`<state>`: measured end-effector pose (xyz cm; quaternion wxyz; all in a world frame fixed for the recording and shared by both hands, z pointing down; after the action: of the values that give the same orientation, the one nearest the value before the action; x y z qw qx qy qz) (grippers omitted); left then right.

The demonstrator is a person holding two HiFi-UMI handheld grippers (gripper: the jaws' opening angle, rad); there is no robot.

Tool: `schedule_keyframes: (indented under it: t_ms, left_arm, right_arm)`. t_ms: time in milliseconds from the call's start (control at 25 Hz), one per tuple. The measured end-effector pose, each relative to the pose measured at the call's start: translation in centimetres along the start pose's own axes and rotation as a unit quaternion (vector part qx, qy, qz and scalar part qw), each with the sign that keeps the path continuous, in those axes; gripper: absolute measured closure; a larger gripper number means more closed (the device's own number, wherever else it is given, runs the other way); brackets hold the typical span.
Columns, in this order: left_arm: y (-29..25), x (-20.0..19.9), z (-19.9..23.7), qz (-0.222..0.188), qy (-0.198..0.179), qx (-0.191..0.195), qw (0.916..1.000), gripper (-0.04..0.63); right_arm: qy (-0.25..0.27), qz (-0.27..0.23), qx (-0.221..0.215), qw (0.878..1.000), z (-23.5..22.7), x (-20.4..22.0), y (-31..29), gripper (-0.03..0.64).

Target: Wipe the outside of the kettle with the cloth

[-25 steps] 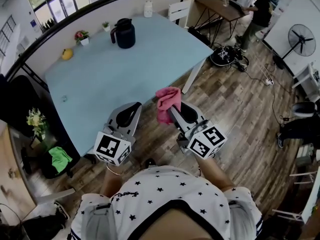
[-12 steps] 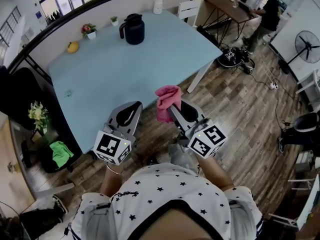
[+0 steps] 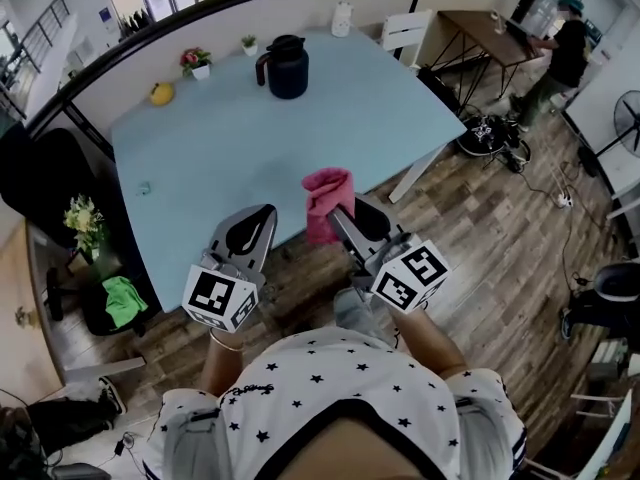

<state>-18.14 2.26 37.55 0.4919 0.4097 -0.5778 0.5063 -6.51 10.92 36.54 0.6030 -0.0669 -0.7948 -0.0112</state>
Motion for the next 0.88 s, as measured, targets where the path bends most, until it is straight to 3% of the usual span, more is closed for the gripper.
schedule_keyframes:
  t_ms: [880]
  left_arm:
    - [-14.6,-3.3,2.2,0.024,-0.006,-0.053,0.9983,0.565]
  right_arm:
    - [-0.026,0.011,-0.056,0.998,-16.1,-4.3,-4.8,0.520]
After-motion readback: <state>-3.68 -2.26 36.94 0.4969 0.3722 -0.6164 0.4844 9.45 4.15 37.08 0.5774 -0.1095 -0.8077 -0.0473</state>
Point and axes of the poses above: the fingertips, and each gripper's own axes: y backward along the fingers, z to its left, x out of its underside, the point moved 3 cm from there along y, backward along the fingers, and after that the axes turned 7 degrees about z, right-handed, at the moved point
